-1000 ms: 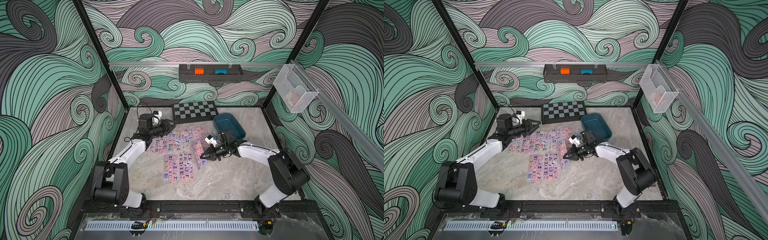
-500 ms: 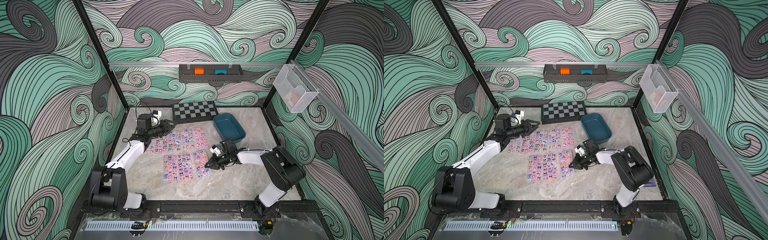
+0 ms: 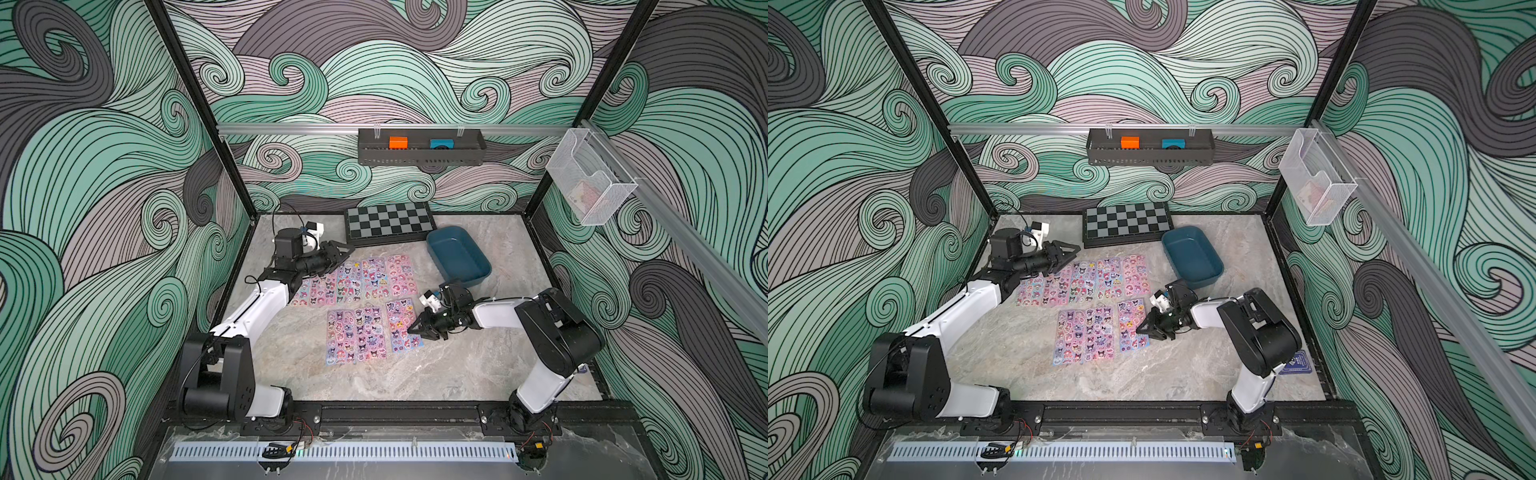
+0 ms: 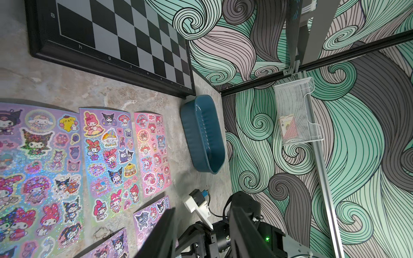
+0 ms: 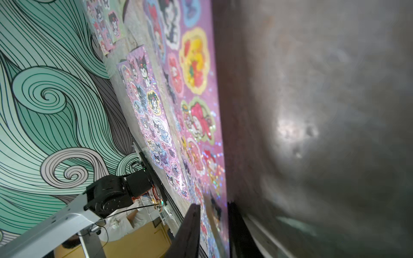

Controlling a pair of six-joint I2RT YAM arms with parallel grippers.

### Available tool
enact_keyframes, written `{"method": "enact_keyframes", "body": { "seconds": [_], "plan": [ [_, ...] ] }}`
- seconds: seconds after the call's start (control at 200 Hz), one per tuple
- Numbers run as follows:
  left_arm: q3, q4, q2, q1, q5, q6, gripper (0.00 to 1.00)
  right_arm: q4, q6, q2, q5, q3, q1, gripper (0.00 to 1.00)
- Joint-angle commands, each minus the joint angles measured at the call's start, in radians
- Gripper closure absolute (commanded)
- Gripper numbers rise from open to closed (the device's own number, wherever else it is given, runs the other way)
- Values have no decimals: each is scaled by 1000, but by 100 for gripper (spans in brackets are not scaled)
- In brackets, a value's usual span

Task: Take the stickers out of the storage box
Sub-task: Place the sticker at the center of the board.

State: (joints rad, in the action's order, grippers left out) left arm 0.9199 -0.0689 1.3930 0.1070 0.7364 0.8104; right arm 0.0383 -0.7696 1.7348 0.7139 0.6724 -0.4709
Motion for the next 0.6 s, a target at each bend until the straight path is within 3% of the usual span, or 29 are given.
{"method": "enact_keyframes", "body": {
  "seconds": [0.0, 0.09, 0.39, 0.525, 0.595],
  "plan": [
    [60, 73, -45, -4, -40, -81, 56, -56, 7, -7, -79, -26, 3, 71],
    [62, 106, -64, -4, -72, -111, 56, -66, 15, -21, -92, -39, 8, 59],
    [69, 226, -121, -17, -197, -221, 55, -190, 68, -157, -182, -48, 18, 39],
    [75, 322, -153, -27, -330, -283, 55, -249, 96, -229, -241, -41, 25, 33],
    [57, 346, -187, -34, -407, -297, 49, -298, 130, -279, -294, -28, 28, 31]
  ]
}}
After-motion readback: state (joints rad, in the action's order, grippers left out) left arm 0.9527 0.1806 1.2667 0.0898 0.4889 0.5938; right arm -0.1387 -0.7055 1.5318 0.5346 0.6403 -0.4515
